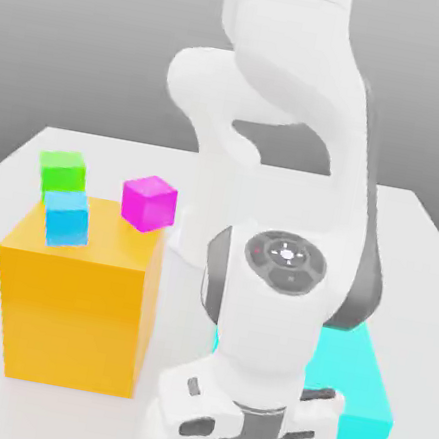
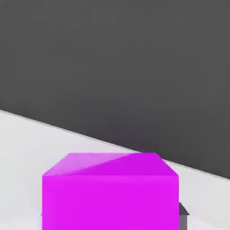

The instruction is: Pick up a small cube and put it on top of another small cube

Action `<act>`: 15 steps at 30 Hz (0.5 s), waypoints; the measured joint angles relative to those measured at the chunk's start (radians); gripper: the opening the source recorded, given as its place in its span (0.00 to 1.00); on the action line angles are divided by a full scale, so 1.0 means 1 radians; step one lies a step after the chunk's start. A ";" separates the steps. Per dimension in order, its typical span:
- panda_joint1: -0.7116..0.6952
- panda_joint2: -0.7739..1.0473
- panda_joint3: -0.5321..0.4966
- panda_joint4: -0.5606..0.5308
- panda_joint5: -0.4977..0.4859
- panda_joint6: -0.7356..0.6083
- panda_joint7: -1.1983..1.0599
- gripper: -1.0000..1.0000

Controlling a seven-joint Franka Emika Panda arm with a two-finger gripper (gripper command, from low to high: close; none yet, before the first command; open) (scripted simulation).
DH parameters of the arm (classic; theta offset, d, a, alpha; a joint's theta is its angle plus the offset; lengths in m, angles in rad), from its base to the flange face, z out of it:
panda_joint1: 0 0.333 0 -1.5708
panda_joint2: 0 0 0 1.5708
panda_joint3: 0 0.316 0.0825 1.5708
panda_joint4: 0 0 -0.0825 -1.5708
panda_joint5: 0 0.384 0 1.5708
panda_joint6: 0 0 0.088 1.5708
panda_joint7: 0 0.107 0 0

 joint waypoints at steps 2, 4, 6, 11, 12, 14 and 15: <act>0.000 -0.035 0.001 -0.007 0.003 -0.028 -0.002 0.00; -0.001 -0.098 0.002 -0.019 0.006 -0.079 -0.005 0.00; -0.005 -0.169 0.001 -0.036 0.013 -0.133 0.000 0.00; -0.030 -0.349 -0.035 -0.096 0.039 -0.253 0.079 0.00; -0.038 -0.385 -0.042 -0.109 0.041 -0.277 0.098 0.00; -0.062 -0.458 -0.052 -0.134 0.041 -0.324 0.140 0.00; -0.083 -0.494 -0.048 -0.146 0.040 -0.348 0.162 0.00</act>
